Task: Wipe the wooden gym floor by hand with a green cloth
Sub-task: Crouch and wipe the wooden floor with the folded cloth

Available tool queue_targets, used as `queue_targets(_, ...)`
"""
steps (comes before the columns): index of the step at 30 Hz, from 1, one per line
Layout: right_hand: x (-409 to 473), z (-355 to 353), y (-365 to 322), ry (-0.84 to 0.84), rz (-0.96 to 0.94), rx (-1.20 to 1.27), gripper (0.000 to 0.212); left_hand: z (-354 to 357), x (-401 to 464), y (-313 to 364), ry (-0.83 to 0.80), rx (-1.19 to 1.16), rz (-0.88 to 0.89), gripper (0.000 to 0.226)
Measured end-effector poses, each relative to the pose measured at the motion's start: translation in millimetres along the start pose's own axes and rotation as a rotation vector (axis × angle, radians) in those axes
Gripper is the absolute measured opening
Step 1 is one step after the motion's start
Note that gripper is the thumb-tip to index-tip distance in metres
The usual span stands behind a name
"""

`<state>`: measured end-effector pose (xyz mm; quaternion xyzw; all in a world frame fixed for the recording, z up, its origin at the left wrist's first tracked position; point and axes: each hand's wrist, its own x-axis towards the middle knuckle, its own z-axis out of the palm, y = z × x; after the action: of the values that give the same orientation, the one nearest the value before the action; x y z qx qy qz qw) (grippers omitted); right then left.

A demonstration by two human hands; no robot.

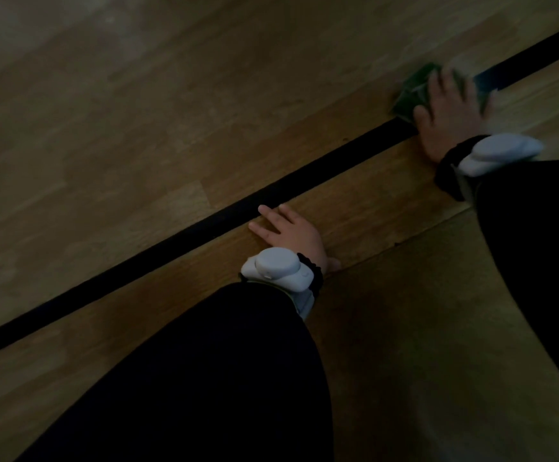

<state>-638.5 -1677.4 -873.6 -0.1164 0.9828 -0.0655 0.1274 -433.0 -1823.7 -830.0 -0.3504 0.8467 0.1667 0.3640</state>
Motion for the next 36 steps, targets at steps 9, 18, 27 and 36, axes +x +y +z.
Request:
queue_targets(9,-13.4,6.7,-31.2,0.014,-0.004,-0.008,0.061,-0.6,0.5,-2.5,-0.013,-0.028,0.001,0.130)
queue_targets(18,-61.3,41.3,-113.4,-0.052,-0.408,-0.130,0.059,3.8,6.8,-24.4,0.071,-0.031,0.099,0.099)
queue_targets(27,-59.4,39.4,-111.4,-0.016,-0.388,-0.135,0.057,-49.1,23.4,-141.3,-0.042,0.304,0.145,0.125)
queue_targets(36,-24.1,20.8,-106.7,-0.051,-0.066,0.011,0.057,-45.1,29.2,-150.6,-0.054,0.164,0.168,0.119)
